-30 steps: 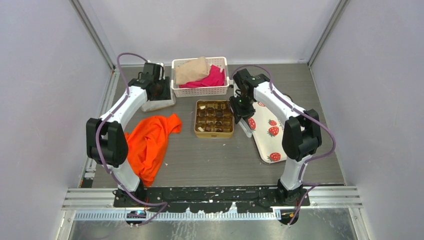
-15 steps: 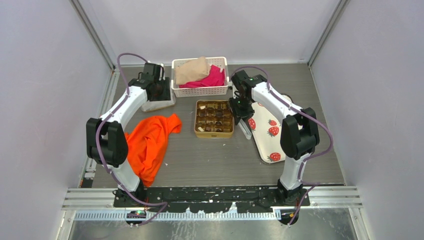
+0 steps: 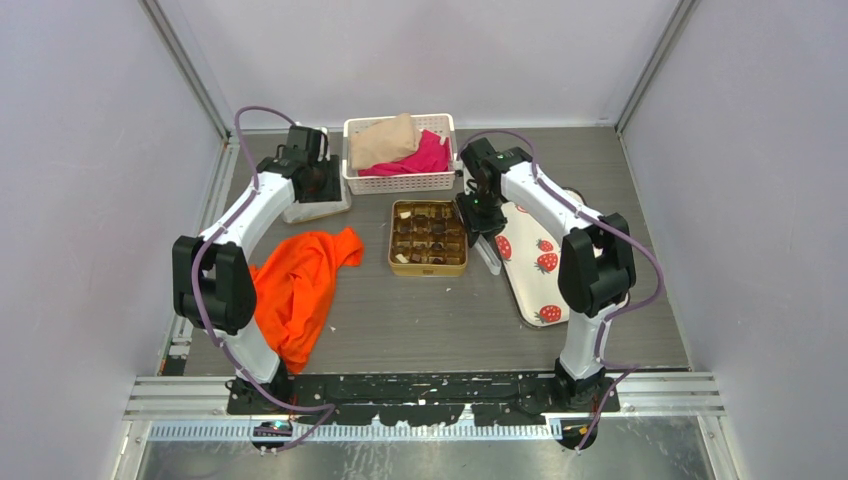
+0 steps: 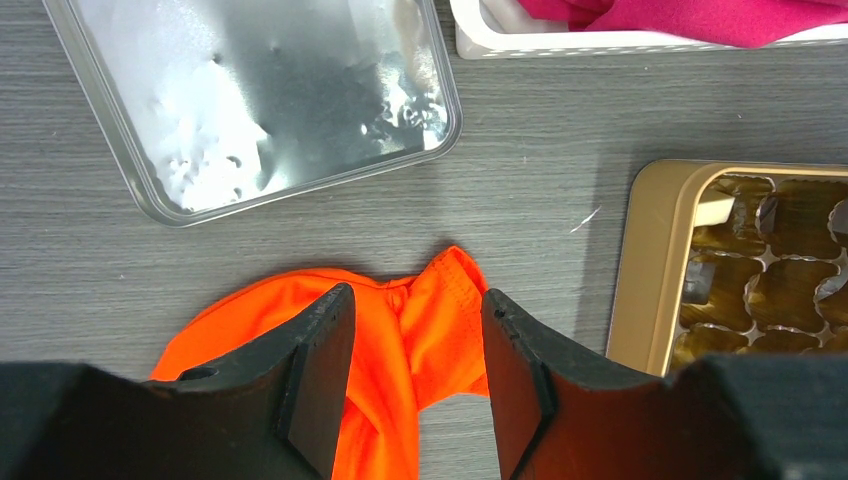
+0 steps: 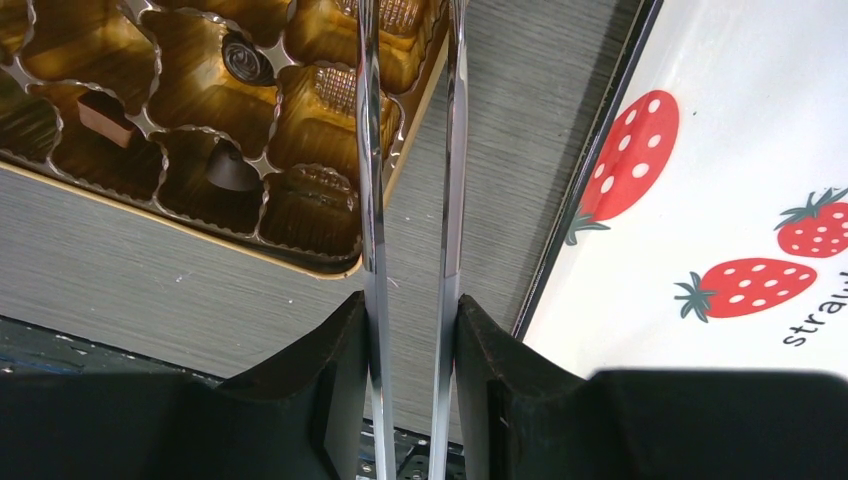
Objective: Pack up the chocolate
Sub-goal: Place the fake chocolate in the packing box.
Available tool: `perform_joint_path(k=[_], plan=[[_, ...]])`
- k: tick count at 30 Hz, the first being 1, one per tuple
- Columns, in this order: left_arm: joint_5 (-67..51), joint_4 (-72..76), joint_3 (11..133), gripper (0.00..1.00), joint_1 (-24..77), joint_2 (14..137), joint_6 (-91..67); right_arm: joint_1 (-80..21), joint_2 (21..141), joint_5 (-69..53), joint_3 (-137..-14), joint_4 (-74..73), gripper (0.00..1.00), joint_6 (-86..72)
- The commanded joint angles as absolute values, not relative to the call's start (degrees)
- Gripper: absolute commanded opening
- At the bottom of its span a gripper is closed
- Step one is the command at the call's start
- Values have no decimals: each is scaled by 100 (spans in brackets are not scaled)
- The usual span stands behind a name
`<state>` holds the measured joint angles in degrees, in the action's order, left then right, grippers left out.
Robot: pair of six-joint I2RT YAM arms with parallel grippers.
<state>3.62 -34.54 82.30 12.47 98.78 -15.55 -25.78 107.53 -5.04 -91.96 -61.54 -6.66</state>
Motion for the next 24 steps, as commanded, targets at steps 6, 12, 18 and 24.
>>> perform_joint_path(k=[6,12,18,24], plan=[[432,-3436,8543,51,1257,9955,-1380,-2610,10784,-326,-9481,-6083,22,-730],[419,-3489,8573,51,1248,9935,-1363,-2610,10761,-294,-9470,-6075,25,-751],[407,-3524,8576,51,1248,9997,-1336,-2603,10723,-341,-9461,-6064,28,-740],[405,-3553,8548,51,1248,9985,-1315,-2594,10631,-611,-9475,-6078,28,-609]])
